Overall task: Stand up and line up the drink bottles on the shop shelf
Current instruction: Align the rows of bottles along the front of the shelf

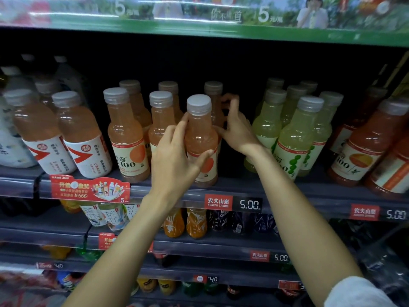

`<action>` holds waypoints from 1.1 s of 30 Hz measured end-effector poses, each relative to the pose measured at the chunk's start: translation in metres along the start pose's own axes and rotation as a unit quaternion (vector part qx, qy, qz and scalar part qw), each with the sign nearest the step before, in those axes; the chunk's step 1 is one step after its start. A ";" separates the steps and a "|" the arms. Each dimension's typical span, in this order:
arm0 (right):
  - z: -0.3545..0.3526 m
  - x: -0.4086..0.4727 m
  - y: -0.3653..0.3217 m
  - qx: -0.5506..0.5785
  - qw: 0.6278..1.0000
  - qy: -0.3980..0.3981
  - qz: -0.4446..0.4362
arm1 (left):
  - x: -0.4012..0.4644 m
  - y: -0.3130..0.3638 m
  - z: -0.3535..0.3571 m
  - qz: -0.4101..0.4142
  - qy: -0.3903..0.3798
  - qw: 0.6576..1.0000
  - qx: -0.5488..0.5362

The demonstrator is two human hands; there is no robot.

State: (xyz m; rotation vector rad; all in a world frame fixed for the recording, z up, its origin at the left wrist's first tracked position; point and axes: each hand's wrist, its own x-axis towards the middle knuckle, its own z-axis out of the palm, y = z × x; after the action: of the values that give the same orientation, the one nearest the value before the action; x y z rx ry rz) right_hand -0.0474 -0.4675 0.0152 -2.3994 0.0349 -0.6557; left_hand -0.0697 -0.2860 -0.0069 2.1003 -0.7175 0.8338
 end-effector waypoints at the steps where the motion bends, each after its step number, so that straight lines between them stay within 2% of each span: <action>1: 0.001 -0.001 0.001 0.028 1.000 0.005 0.007 | 0.001 0.001 0.001 0.003 -0.002 1.000 0.003; 4: 0.003 -0.001 0.005 0.104 0.994 0.014 0.026 | 0.003 0.005 0.004 0.012 -0.009 1.000 0.001; 10: 0.006 0.002 0.006 0.136 0.990 0.030 0.030 | 0.010 0.006 0.010 0.006 -0.016 1.000 0.017; 19: 0.003 0.003 0.009 0.165 0.986 -0.010 0.025 | 0.010 0.006 0.010 0.013 -0.019 0.999 0.024; 23: 0.002 0.004 0.012 0.230 0.970 -0.036 0.067 | 0.010 0.008 0.010 0.010 -0.022 0.999 0.021; 33: 0.005 -0.001 0.001 0.179 0.982 0.017 0.055 | 0.005 0.009 0.017 -0.007 -0.025 1.000 -0.004</action>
State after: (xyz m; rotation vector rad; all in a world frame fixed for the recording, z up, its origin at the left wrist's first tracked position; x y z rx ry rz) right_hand -0.0456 -0.4650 0.0111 -2.0242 0.0590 -0.5947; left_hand -0.0674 -0.3055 -0.0072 2.1233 -0.7302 0.7710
